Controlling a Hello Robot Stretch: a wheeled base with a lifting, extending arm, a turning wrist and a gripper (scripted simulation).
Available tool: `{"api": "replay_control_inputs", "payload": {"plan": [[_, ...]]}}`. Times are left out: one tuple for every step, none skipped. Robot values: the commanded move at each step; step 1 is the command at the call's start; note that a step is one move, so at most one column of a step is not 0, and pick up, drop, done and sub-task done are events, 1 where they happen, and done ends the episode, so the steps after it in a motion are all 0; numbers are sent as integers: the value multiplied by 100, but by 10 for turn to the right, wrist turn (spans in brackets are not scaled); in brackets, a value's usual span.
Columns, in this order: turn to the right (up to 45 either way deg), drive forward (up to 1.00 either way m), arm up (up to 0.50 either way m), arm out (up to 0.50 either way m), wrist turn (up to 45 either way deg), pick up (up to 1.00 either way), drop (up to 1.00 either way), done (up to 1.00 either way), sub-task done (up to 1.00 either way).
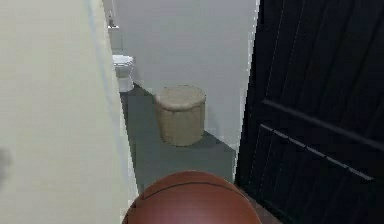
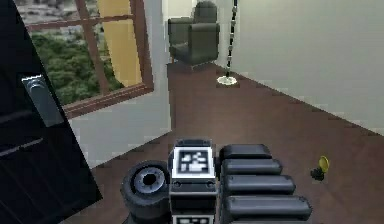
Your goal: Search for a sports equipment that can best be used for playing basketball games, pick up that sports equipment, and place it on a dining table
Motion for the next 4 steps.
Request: {"api": "replay_control_inputs", "payload": {"plan": [[0,90,0,0,0,0,0,0,0],[-270,0,0,0,0,0,0,0,0],[-30,0,0,0,0,0,0,0,0],[450,0,0,0,0,0,0,0,0]]}}
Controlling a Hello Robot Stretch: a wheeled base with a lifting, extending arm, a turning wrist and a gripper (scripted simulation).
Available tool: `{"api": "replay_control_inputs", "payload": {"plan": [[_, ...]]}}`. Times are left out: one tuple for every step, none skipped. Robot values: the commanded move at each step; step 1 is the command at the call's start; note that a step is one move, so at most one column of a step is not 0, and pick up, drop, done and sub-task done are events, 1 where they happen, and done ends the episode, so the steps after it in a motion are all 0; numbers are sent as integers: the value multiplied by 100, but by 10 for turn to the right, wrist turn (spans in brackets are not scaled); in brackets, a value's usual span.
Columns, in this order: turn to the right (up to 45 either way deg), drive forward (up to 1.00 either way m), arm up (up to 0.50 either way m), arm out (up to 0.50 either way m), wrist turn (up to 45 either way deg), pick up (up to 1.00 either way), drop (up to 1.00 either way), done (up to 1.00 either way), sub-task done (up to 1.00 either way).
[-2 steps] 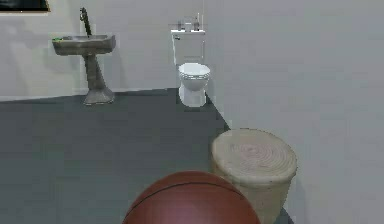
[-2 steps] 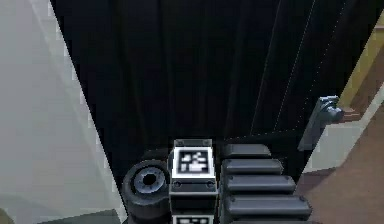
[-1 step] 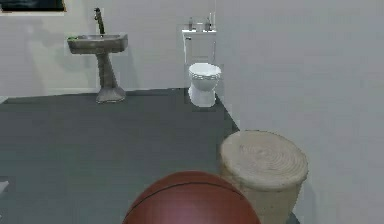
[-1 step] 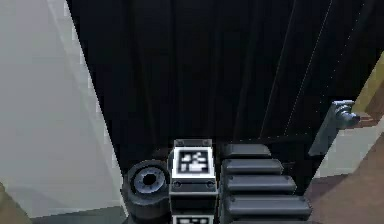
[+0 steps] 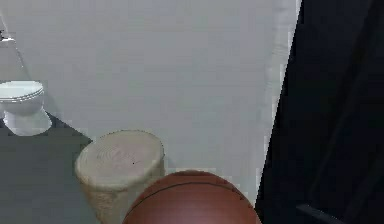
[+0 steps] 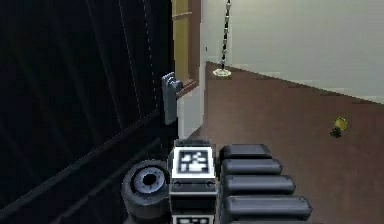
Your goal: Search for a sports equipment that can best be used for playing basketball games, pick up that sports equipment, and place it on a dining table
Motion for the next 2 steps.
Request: {"api": "replay_control_inputs", "payload": {"plan": [[330,0,0,0,0,0,0,0,0],[30,0,0,0,0,0,0,0,0]]}}
